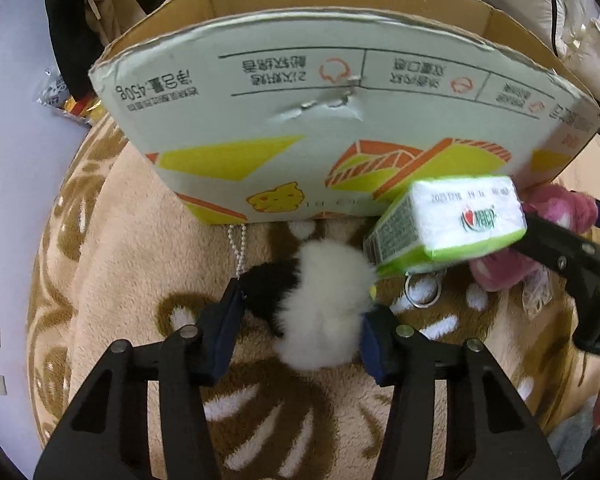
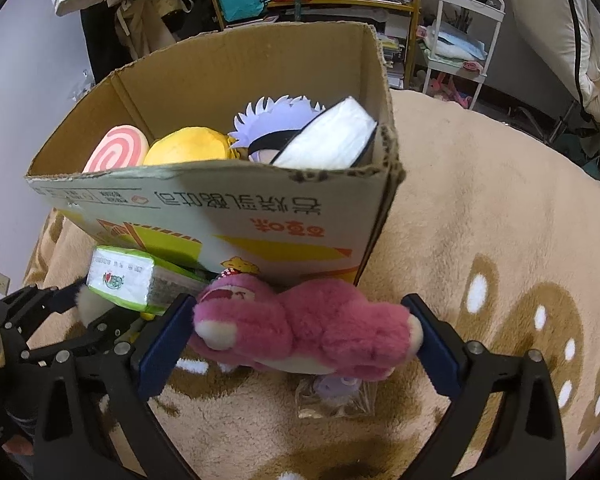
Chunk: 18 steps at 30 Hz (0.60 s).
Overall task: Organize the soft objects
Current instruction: 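Close the left tool on the white-black panda plush while the right tool grasps the pink bear, then lift the panda plush and pink bear up and carry both over the box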
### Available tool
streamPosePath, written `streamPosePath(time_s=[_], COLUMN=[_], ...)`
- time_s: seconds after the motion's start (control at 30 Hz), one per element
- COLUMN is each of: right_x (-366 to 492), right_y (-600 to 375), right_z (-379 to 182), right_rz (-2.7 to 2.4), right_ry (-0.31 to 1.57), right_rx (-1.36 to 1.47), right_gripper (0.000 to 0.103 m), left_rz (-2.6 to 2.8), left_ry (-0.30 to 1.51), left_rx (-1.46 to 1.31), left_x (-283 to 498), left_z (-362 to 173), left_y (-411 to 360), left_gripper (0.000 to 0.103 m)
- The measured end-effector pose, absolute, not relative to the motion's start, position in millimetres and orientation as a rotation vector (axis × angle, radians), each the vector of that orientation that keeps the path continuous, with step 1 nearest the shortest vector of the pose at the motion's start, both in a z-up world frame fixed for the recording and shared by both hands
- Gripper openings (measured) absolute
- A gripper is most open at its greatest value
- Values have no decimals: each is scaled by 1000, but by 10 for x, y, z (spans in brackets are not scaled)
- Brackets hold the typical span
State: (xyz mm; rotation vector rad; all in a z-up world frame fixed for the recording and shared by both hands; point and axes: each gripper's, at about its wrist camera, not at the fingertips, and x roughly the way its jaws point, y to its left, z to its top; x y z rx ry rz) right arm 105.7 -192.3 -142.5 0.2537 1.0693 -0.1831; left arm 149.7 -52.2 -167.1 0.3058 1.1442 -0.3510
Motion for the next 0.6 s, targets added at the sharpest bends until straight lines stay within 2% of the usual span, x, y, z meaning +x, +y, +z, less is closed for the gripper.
streamPosePath(time_s=[0.6], right_x=[817], right_y=[-1977], right_z=[-1313], right_rz=[-184], right_ry=[1032], right_rx=[299], right_gripper=[99], left_rz=[-300], left_ry=[1123], left_rx=[278], left_x=[1247], left_z=[-1483], left_y=[-391], left_gripper=[50])
